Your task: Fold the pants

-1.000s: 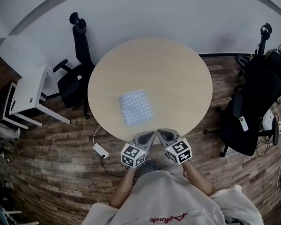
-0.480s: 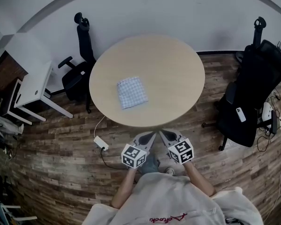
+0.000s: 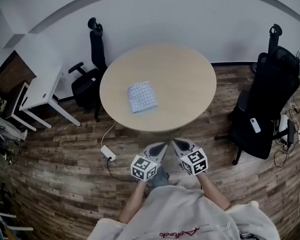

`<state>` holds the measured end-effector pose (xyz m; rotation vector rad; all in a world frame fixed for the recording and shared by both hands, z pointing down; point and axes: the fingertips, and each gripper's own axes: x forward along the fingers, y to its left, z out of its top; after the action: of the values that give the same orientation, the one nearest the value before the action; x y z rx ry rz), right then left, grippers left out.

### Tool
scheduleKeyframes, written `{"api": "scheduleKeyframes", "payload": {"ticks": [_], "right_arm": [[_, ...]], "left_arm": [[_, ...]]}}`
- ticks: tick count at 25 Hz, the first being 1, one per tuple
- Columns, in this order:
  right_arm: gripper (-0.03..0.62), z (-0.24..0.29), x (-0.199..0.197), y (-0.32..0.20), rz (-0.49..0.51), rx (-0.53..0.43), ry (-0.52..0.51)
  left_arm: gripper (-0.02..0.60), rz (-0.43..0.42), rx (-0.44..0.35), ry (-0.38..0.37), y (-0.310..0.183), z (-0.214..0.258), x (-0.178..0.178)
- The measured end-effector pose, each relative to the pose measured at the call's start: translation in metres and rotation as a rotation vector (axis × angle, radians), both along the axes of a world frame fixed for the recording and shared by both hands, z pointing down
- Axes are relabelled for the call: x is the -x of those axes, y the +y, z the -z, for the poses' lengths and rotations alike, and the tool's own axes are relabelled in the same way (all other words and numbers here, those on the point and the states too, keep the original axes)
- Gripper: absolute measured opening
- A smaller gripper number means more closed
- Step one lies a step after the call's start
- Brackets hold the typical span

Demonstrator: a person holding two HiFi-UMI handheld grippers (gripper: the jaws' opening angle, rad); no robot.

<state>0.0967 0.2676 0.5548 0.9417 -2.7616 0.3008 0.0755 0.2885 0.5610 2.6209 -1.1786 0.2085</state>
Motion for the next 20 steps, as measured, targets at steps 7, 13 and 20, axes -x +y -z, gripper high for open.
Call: {"api": "scheduleKeyframes", "payload": {"ticks": [7, 13, 20], "right_arm": [[0.028, 0.004, -0.006, 0.012, 0.002, -0.008, -0.010], [0.028, 0.006, -0.016, 0.011, -0.004, -0.014, -0.015], [0.028, 0.007, -0.021, 0.008, -0.020, 0.007, -0.052]], "left_arm": [[0.032, -0.001, -0.008, -0.010, 0.012, 0.003, -0.006], [0.032, -0.012, -0.004, -0.017, 0.013, 0.003, -0.018], [0.032, -0.022, -0.006, -0.020, 0.012, 0.003, -0.022]]}}
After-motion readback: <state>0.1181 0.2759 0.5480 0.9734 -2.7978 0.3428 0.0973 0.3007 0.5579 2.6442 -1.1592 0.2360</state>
